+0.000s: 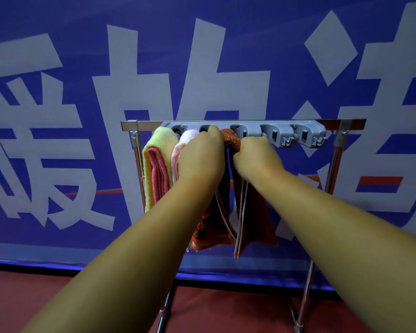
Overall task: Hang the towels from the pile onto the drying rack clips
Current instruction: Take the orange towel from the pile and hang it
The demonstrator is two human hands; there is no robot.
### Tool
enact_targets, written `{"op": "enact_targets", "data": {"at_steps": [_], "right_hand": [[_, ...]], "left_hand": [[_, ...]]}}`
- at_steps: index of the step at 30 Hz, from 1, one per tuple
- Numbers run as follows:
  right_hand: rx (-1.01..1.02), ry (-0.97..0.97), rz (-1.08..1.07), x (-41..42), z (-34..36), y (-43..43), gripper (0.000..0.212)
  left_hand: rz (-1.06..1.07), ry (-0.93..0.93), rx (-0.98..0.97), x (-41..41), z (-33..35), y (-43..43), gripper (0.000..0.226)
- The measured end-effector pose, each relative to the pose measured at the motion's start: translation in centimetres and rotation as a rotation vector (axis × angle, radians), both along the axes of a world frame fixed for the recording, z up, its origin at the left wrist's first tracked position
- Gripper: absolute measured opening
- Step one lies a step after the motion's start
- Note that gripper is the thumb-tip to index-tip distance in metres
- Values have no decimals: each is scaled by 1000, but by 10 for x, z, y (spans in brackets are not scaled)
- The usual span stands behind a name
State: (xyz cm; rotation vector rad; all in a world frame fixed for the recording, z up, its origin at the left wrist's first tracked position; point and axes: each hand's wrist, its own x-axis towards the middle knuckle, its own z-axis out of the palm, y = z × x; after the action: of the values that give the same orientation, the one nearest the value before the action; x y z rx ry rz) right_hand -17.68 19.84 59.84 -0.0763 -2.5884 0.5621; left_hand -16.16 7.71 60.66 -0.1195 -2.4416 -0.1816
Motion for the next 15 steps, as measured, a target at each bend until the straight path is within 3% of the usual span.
{"op": "enact_targets", "data": {"at_steps": [5, 10, 15], "right_hand": [[-68, 70, 22, -1, 7, 0, 8], [-81, 115, 37, 4, 17, 3, 18], [-65, 183, 59, 5, 26, 1, 20]], "left_hand": [[-26, -3, 117, -4, 3, 3, 26], [-51, -28, 175, -10, 7, -1, 25], [-48, 89, 192, -9, 16, -11, 27]]}}
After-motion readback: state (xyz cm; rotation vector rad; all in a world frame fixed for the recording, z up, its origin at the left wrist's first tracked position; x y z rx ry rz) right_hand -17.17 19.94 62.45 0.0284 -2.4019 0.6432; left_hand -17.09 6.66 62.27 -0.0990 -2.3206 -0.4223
